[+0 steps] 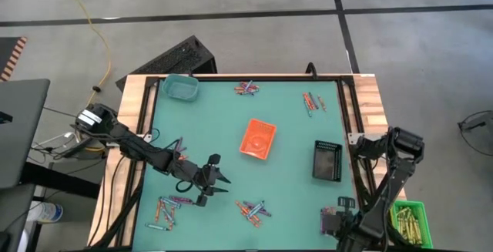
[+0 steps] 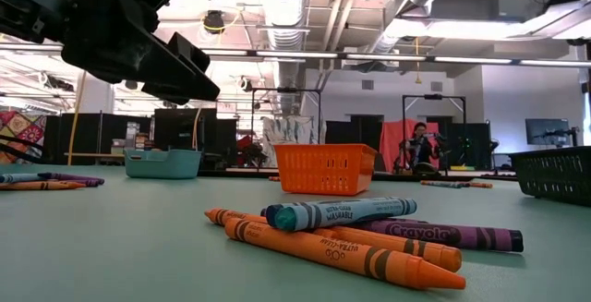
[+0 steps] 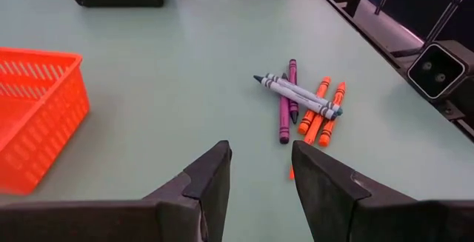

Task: Sort crayons
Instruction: Put the blue crayon into the blue bin

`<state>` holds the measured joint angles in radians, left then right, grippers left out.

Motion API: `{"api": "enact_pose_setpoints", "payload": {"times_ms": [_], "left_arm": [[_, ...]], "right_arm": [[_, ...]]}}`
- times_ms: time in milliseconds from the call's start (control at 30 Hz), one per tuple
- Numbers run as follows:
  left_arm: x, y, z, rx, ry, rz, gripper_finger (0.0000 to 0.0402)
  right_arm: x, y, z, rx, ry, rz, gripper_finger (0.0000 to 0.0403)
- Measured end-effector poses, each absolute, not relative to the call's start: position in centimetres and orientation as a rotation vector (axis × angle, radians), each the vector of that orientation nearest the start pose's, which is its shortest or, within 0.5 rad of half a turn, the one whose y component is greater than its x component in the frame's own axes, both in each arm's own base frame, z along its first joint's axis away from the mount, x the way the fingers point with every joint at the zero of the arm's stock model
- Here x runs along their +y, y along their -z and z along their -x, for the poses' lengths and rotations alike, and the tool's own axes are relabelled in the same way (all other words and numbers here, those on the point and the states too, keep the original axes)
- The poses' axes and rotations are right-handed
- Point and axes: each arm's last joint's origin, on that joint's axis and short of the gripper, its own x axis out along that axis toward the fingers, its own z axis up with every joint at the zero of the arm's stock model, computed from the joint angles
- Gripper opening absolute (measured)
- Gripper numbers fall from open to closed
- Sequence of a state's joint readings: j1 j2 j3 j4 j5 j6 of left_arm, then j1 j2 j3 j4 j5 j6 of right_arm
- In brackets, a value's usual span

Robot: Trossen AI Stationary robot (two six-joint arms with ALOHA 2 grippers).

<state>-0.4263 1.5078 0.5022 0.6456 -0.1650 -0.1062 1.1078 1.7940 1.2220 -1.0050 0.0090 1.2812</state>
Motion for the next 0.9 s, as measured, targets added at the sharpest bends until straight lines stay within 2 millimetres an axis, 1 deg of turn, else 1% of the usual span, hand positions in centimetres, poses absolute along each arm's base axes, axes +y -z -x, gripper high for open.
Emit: {"api": "enact_pose_setpoints", "payload": {"times_ms": [267,433,800,900], "left_arm": [[-10.9,-15.8,-25.3,0.363,0.240,-0.006,0.0135],[-10.9,-15.8,-25.3,0.362,0.242,-0.013,0.0135],[-10.9,-15.8,-25.2,0.363,0.243,-0.018,0.0135],[-10.9,-15.8,-25.2,0.363,0.243,-0.018,0.0135]], "right_arm": [[27.3,-17.2,-13.9,1.551,0.197,-0.071,0.0092],[27.0,-16.3,-13.8,1.559,0.195,-0.073,0.0092],[27.3,-16.3,-13.9,1.553,0.169,-0.101,0.0092],[27.5,-15.9,-14.0,1.553,0.174,-0.107,0.0088]]}}
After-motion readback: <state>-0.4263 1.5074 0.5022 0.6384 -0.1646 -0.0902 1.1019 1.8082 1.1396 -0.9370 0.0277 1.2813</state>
